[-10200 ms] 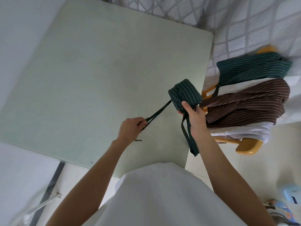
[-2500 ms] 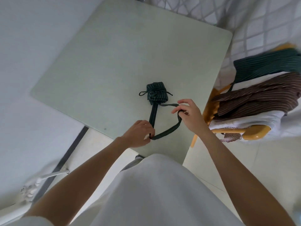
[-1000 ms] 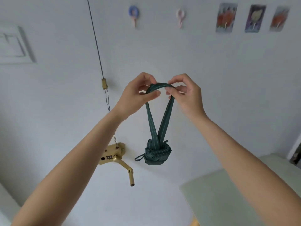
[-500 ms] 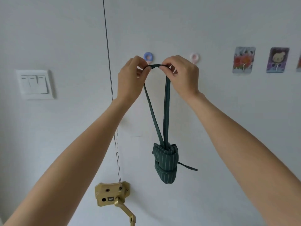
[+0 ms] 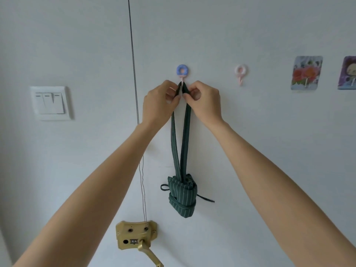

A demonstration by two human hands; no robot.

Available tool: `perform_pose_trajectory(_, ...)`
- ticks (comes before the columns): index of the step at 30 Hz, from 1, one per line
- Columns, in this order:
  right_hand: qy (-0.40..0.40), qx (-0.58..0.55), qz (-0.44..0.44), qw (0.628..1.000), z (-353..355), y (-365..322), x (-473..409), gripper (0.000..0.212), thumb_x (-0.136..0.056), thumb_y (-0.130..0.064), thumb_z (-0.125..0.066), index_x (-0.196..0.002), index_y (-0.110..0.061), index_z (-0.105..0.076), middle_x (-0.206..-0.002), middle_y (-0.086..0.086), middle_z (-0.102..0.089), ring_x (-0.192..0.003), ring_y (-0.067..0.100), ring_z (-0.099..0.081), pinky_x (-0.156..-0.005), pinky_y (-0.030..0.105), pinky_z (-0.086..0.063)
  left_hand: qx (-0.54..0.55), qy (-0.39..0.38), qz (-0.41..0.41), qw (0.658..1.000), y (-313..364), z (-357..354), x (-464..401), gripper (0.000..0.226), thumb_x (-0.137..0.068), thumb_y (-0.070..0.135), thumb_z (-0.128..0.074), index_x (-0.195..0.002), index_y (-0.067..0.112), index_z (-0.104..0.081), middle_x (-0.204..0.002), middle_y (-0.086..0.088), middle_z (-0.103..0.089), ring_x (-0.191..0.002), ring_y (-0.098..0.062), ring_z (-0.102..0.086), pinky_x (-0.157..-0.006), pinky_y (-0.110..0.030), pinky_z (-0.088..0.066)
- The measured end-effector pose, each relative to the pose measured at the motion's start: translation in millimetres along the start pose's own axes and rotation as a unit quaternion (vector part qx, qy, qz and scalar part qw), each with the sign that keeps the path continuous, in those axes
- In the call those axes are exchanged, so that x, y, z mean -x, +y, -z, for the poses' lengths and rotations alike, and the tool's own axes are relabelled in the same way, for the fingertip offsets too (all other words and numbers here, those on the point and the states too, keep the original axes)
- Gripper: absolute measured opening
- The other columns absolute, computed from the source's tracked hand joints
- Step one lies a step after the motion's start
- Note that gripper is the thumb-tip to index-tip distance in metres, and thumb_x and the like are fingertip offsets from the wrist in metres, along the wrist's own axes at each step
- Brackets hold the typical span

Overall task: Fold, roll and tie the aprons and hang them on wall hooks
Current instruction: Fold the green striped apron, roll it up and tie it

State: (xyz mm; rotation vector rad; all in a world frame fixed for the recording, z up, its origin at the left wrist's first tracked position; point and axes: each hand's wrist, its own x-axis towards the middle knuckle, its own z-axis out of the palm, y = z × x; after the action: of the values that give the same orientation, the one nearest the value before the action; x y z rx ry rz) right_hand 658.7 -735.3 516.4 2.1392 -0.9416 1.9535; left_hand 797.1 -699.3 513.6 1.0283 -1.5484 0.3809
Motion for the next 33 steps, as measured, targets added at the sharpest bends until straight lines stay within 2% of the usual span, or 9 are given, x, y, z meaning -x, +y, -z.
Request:
perform_pose_trajectory(5,-0.088,-0.106,-0.08,0.987,5,3,24,0.008,-0.084,-0.019,-0.066,-0.091,-0.017,-0.071,-0.075,-0.012,-0.067,-0.066,0.004,-0.062,-0.076,0.034,-0.055,0.057,-0.039,0.016,0.998,0,2,23,0.021,-0.092,0.028,-0.052,-0.109,0.023,-0.064,-0.09,0.01,-0.068,-0.08,-0.005,-0.063,-0.078,-0.025,-0.051)
perform_pose_trajectory(7,-0.126,-0.121,-0.108,0.979,15,5,42,0.015,-0.088,-0.021,-0.062,-0.101,-0.017,-0.07,-0.088,-0.008,-0.07,-0.077,0.003,-0.062,-0.084,0.023,-0.051,0.064,-0.059,0.029,0.996,-4,7,37,0.02,-0.091,0.024,-0.052,-0.108,0.024,-0.063,-0.095,0.011,-0.068,-0.081,-0.004,-0.062,-0.075,-0.019,-0.049)
perform_pose_trajectory(10,-0.187,-0.104,-0.132,0.968,33,5,91,0.027,-0.089,-0.032,-0.062,-0.114,-0.021,-0.061,-0.11,-0.005,-0.064,-0.094,0.0,-0.054,-0.08,0.0,-0.035,0.061,-0.132,0.078,0.986,-13,11,73,0.017,-0.09,0.028,-0.054,-0.106,0.028,-0.059,-0.094,0.019,-0.064,-0.083,0.001,-0.062,-0.073,-0.015,-0.046)
perform_pose_trajectory(15,-0.261,-0.067,-0.256,0.928,41,14,190,0.069,-0.068,-0.047,-0.078,-0.12,-0.025,-0.04,-0.112,-0.007,-0.053,-0.101,0.009,-0.052,-0.085,0.018,-0.041,0.08,-0.31,0.117,0.94,-29,6,141,0.028,-0.089,0.038,-0.058,-0.113,0.023,-0.057,-0.105,0.013,-0.063,-0.095,-0.002,-0.061,-0.084,-0.018,-0.046)
perform_pose_trajectory(17,-0.281,-0.073,-0.289,0.912,35,15,216,0.071,-0.069,-0.043,-0.079,-0.123,-0.021,-0.037,-0.113,-0.006,-0.055,-0.104,0.011,-0.054,-0.089,0.027,-0.045,0.072,-0.35,0.136,0.924,-33,3,158,0.036,-0.088,0.042,-0.058,-0.117,0.022,-0.055,-0.108,0.012,-0.062,-0.1,-0.004,-0.059,-0.084,-0.019,-0.045)
perform_pose_trajectory(20,-0.238,-0.133,-0.319,0.908,27,15,239,0.05,-0.08,-0.032,-0.072,-0.12,-0.019,-0.044,-0.108,-0.009,-0.06,-0.103,0.011,-0.058,-0.087,0.026,-0.049,0.069,-0.328,0.165,0.928,-35,5,176,0.04,-0.082,0.047,-0.064,-0.113,0.023,-0.058,-0.098,0.014,-0.065,-0.092,-0.004,-0.061,-0.076,-0.014,-0.046)
perform_pose_trajectory(25,-0.263,-0.298,-0.358,0.845,20,20,245,0.021,-0.095,-0.016,-0.052,-0.116,-0.018,-0.055,-0.108,-0.004,-0.065,-0.097,0.004,-0.063,-0.077,0.016,-0.047,0.099,-0.264,0.194,0.94,-40,18,194,0.047,-0.066,0.054,-0.071,-0.102,0.024,-0.066,-0.078,0.008,-0.07,-0.071,-0.002,-0.066,-0.07,-0.019,-0.053)
perform_pose_trajectory(29,-0.264,-0.226,-0.344,0.872,3,34,242,0.021,-0.094,-0.017,-0.052,-0.115,-0.022,-0.053,-0.106,-0.006,-0.064,-0.097,0.007,-0.062,-0.08,0.02,-0.048,0.017,-0.281,0.168,0.945,-49,3,196,0.045,-0.079,0.044,-0.069,-0.116,0.02,-0.063,-0.096,0.001,-0.068,-0.079,-0.009,-0.062,-0.074,-0.021,-0.049)
perform_pose_trajectory(33,-0.224,-0.092,-0.287,0.927,-3,35,246,0.033,-0.092,-0.034,-0.056,-0.119,-0.017,-0.049,-0.099,-0.005,-0.065,-0.089,0.017,-0.065,-0.075,0.034,-0.055,-0.024,-0.278,0.11,0.954,-50,-9,200,0.052,-0.08,0.058,-0.059,-0.114,0.018,-0.062,-0.114,-0.002,-0.055,-0.101,-0.016,-0.052,-0.086,-0.027,-0.044)
